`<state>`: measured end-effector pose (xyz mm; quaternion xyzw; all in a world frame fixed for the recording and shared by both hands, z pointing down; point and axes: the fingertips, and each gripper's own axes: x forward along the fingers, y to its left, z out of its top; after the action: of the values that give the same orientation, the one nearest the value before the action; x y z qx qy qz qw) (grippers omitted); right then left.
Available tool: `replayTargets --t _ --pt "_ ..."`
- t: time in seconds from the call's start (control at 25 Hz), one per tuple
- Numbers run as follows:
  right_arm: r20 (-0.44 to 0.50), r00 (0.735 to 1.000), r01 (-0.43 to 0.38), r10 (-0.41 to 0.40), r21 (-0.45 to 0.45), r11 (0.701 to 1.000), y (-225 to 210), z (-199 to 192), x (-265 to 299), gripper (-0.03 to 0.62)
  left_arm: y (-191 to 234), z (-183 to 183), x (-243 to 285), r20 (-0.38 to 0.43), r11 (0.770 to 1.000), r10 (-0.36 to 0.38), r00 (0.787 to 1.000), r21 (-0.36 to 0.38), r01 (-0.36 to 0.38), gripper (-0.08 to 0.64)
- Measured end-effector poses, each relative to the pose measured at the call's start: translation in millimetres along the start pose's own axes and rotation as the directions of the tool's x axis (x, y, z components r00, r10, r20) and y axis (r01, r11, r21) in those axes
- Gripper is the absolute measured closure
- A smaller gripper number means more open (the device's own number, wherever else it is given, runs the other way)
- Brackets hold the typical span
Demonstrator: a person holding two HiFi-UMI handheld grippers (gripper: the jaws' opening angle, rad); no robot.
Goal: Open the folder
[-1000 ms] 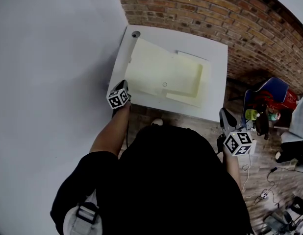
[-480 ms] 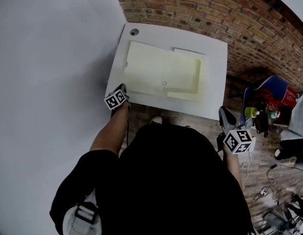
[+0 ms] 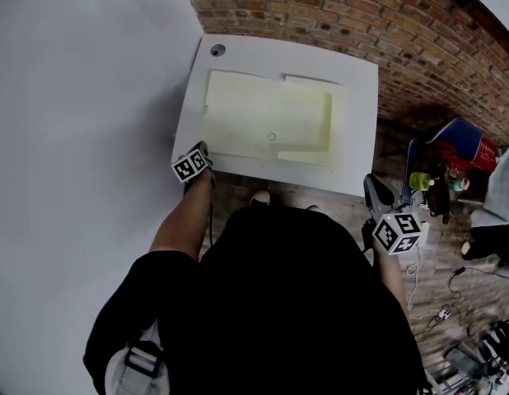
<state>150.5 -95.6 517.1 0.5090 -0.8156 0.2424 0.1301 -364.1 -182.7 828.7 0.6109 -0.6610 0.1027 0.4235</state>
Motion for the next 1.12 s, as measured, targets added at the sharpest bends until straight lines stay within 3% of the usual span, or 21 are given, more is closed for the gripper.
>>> replayTargets --t 0.68,1.12 --pt "-0.005 1.000 -0.005 0.005 0.000 1.000 0.3 -0.2 6.5 0.589 8.0 -9.4 11.2 -0.111 0.998 0.067 0.992 0.027 -0.065 0.523" --pt "-0.006 1.000 -0.015 0.015 0.002 1.000 1.7 -1.5 7.9 0.589 7.9 -3.7 7.0 -0.099 0.999 0.047 0.994 0.021 -0.045 0.502"
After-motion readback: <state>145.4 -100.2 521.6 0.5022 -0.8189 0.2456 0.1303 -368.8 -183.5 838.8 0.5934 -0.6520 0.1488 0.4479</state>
